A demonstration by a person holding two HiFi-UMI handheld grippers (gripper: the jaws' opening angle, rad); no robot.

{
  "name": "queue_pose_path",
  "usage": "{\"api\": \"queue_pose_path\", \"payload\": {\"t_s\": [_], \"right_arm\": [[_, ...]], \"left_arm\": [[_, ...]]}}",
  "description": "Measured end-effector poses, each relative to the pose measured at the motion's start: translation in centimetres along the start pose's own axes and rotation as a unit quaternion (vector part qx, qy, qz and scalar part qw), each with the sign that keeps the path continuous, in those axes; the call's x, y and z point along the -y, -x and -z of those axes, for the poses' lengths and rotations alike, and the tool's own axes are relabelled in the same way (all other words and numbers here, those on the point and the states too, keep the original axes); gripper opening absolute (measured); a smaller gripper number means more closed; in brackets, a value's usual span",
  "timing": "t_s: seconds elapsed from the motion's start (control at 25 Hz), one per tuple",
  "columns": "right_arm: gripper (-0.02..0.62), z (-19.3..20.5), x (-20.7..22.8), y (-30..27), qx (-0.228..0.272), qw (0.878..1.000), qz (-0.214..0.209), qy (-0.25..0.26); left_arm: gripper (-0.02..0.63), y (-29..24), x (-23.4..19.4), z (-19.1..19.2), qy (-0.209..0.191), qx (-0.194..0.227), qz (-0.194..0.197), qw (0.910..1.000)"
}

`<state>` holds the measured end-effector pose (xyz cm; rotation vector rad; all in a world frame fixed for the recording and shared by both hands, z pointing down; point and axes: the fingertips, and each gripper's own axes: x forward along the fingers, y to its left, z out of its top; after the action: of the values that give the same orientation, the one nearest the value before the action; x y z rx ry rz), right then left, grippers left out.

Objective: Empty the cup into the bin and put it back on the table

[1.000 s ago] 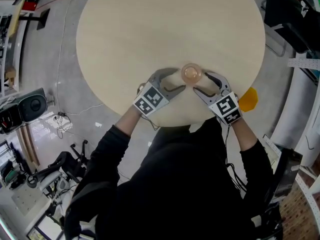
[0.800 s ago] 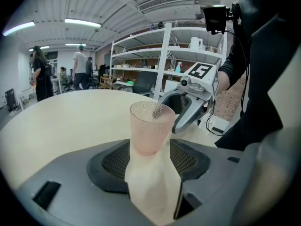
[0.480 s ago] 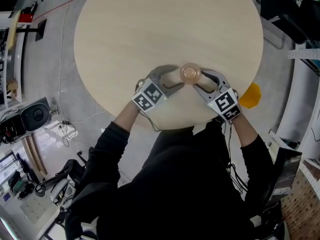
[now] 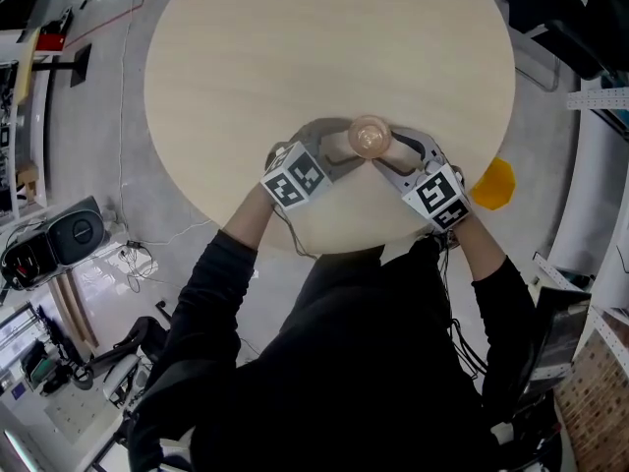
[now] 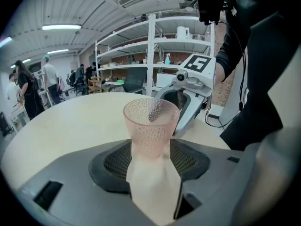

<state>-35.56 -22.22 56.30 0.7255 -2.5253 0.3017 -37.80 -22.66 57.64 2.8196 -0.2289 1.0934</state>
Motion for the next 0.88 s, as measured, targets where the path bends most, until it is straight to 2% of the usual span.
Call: {"api": "queue_pose_path", "payload": {"t_s": [0.28,0.44,0.68,0.88], "right_arm": [[0.225,-2.1,-0.1,4.5,0.063,0.995,-0.008,-0.071],[0.225,-1.5,0.0,8.0,0.082,0.991,-0.005,-0.102],[0.225,0.2,-0.2,14.6,0.107,0.983,0.029,-0.144],[0.225,1.7,0.6,21.4,0.136,0.972,0.061,-0.183]], "left_arm": [[0.259,1.7,1.9,-4.9,0.027,0.07,0.02,0.997],[0.259,0.8,4.0,-7.7,0.033,0.089,0.033,0.9949],[0.259,-1.4,8.4,-12.4,0.03,0.111,0.07,0.9909],[0.259,-4.2,12.2,-17.3,0.067,0.143,0.114,0.9807]]}}
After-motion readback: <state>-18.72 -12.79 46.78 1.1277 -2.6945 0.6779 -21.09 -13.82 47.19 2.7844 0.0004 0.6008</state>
